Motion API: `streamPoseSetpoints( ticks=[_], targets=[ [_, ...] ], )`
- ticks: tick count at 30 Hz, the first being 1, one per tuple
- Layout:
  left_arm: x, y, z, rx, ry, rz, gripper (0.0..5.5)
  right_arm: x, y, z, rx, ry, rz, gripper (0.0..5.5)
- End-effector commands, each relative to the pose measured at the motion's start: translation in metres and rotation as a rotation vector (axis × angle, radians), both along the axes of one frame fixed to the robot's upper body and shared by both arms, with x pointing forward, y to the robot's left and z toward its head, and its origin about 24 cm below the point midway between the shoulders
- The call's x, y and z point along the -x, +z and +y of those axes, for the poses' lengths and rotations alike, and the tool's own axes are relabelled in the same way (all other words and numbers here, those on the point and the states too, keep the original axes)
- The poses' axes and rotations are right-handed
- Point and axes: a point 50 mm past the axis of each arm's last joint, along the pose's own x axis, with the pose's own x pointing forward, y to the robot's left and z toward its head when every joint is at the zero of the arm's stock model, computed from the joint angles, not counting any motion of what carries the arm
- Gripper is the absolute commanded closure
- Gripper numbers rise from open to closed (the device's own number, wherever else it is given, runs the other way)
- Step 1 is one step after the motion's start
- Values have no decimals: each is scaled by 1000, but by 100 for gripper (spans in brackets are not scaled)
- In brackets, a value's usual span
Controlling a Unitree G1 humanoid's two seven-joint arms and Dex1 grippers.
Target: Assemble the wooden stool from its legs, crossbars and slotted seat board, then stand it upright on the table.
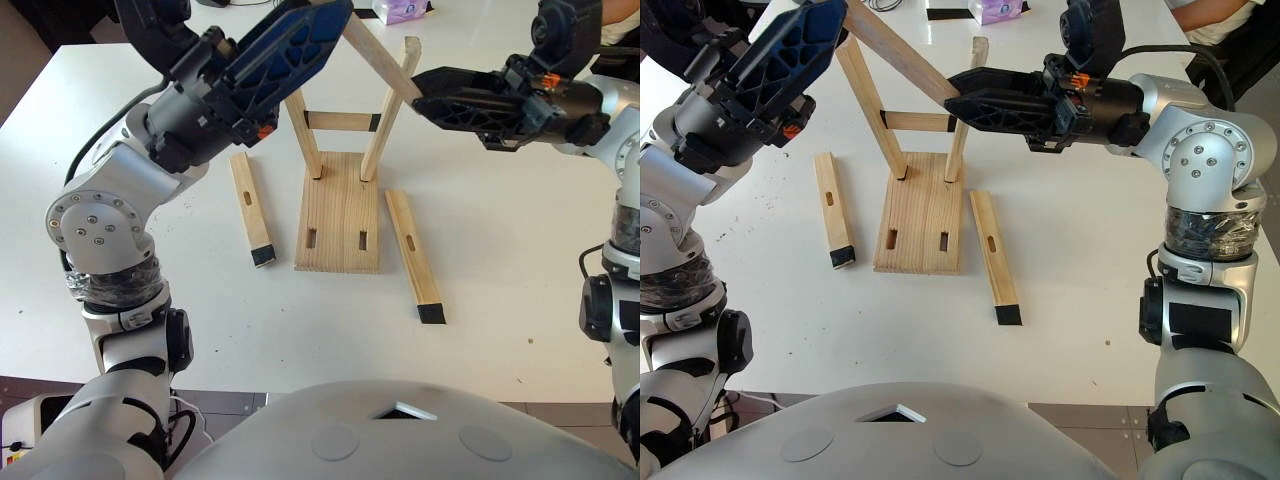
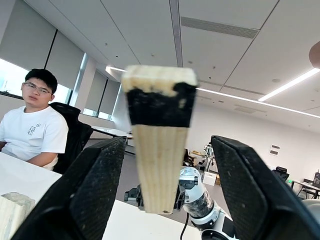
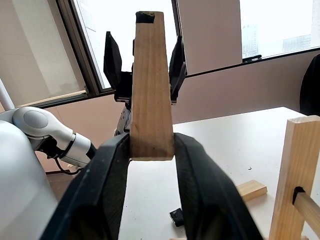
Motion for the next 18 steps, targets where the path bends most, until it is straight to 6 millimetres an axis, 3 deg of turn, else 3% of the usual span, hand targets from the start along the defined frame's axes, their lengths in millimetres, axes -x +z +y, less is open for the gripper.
streamPoseSetpoints(
  ticks=[1, 8, 18],
  targets=[
    [1, 1, -1, -10, -3, -15, 238, 3, 1, -1, 23, 5, -8, 419],
    [2, 2, -1, -19, -16, -25, 238, 5, -2, 1, 36, 5, -2, 419],
    [1, 1, -2, -35, -11, -45, 383, 5, -6, 1, 49, -2, 14, 419]
  ],
)
